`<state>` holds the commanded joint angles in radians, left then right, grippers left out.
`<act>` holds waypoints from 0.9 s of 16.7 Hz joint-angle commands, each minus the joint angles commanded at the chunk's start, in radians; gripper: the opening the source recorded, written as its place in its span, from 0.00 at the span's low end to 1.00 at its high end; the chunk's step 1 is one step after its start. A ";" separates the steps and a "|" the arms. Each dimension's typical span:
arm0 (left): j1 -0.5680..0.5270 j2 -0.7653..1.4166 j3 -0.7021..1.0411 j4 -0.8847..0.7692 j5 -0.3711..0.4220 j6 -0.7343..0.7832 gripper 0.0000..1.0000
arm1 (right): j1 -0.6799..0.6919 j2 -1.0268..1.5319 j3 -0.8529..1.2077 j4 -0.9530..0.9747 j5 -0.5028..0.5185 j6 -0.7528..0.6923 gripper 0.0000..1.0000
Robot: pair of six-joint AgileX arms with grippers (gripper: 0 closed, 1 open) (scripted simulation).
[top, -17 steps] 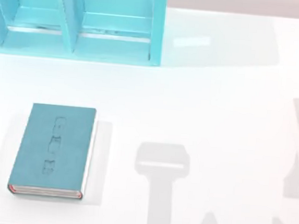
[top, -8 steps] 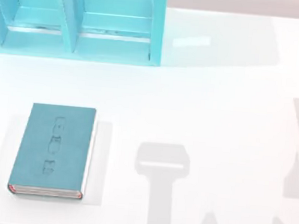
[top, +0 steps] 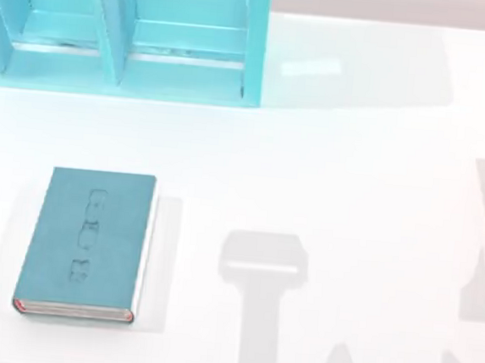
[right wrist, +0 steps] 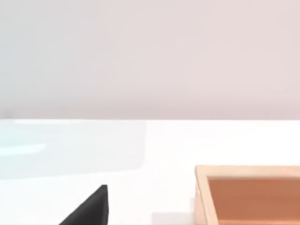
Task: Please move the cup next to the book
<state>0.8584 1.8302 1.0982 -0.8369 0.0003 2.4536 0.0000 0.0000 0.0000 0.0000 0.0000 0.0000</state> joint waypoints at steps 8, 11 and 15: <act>-0.002 -0.073 0.117 -0.192 0.000 -0.003 0.00 | 0.000 0.000 0.000 0.000 0.000 0.000 1.00; 0.000 -0.069 0.115 -0.189 0.000 -0.002 0.00 | 0.000 0.000 0.000 0.000 0.000 0.000 1.00; -0.021 -0.063 0.131 -0.198 -0.002 -0.057 0.00 | 0.000 0.000 0.000 0.000 0.000 0.000 1.00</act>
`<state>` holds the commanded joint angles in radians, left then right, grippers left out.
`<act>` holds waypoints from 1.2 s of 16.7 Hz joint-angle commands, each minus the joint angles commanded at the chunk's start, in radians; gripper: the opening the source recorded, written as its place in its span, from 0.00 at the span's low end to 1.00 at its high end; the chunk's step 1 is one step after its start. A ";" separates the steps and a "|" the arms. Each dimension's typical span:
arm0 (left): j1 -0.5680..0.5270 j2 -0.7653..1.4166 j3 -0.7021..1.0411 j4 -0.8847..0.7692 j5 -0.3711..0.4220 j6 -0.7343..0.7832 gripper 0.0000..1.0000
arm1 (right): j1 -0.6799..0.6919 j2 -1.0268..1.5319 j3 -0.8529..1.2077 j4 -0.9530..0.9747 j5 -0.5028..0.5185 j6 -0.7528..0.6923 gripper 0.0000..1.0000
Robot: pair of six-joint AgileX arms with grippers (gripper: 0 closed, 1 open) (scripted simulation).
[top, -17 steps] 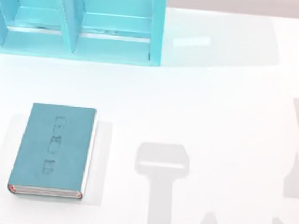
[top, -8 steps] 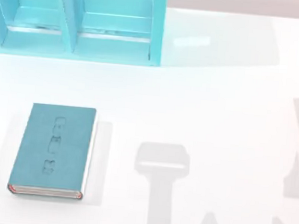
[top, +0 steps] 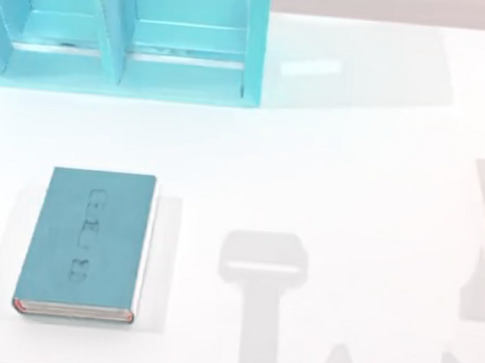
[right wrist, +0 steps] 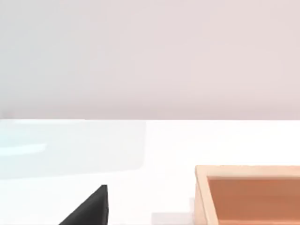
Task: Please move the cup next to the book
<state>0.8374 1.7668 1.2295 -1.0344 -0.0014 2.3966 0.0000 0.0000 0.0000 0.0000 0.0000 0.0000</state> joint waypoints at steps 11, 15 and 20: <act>-0.327 0.057 0.129 -0.120 -0.009 -0.853 0.00 | 0.000 0.000 0.000 0.000 0.000 0.000 1.00; -0.494 0.077 0.166 -0.178 -0.006 -1.336 0.00 | 0.000 0.000 0.000 0.000 0.000 0.000 1.00; -0.708 0.073 0.211 -0.227 -0.006 -1.928 0.00 | 0.000 0.000 0.000 0.000 0.000 0.000 1.00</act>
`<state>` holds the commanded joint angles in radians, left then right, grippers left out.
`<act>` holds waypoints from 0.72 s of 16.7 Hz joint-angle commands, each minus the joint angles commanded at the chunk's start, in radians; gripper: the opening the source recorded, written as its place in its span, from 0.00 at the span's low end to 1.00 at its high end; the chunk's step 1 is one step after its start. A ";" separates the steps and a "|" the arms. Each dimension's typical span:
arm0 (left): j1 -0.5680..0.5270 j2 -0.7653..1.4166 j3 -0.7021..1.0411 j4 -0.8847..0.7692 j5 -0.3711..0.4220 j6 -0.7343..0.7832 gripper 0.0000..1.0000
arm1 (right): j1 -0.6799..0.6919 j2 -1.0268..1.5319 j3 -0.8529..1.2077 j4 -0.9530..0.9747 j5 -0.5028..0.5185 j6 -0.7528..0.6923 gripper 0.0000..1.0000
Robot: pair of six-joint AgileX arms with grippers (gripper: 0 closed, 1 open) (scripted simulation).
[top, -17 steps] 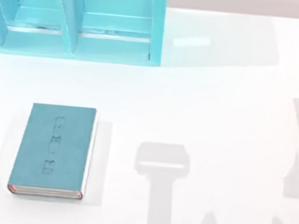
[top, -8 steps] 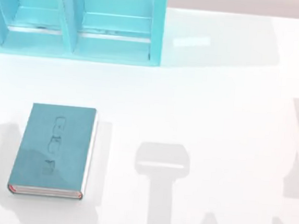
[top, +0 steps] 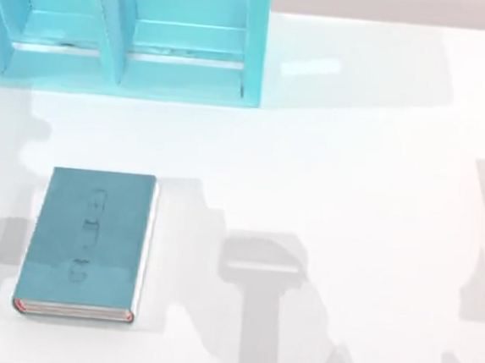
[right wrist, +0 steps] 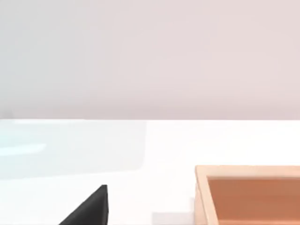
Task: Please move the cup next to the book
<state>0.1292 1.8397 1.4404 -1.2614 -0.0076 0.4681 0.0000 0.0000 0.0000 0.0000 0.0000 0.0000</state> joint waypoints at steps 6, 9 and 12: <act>-0.197 -0.035 0.050 -0.018 -0.016 -0.464 0.00 | 0.000 0.000 0.000 0.000 0.000 0.000 1.00; -0.244 -0.050 0.062 -0.017 -0.024 -0.555 0.00 | 0.000 0.000 0.000 0.000 0.000 0.000 1.00; -0.250 -0.052 0.064 -0.016 -0.025 -0.565 0.00 | 0.000 0.000 0.000 0.000 0.000 0.000 1.00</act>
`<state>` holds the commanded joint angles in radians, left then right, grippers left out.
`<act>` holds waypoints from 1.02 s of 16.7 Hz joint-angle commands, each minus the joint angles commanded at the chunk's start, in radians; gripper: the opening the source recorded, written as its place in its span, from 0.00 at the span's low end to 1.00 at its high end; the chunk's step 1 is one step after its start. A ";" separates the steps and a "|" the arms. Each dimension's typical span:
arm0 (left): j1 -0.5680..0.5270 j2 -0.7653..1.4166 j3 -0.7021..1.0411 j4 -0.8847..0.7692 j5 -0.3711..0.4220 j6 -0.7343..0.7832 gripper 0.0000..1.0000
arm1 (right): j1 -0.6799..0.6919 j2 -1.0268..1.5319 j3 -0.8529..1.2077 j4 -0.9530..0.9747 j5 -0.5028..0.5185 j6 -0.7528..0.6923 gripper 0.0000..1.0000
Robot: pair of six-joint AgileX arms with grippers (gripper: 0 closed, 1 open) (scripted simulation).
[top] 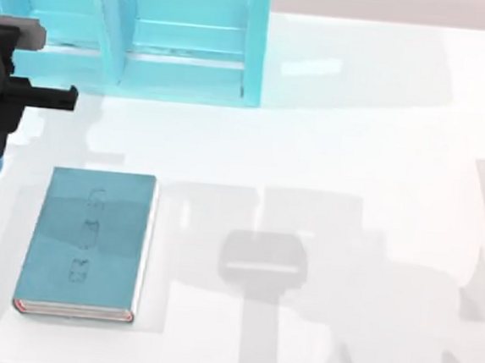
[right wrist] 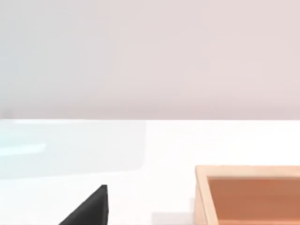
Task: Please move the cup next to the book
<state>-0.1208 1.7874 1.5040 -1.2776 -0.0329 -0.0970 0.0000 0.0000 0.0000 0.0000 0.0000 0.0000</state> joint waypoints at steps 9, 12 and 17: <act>0.023 0.022 -0.123 0.152 0.000 0.020 0.00 | 0.000 0.000 0.000 0.000 0.000 0.000 1.00; 0.033 0.037 -0.200 0.240 0.000 0.032 0.00 | 0.000 0.000 0.000 0.000 0.000 0.000 1.00; 0.034 0.039 -0.209 0.249 0.000 0.034 0.08 | 0.000 0.000 0.000 0.000 0.000 0.000 1.00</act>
<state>-0.0870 1.8265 1.2951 -1.0285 -0.0324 -0.0625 0.0000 0.0000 0.0000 0.0000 0.0000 0.0000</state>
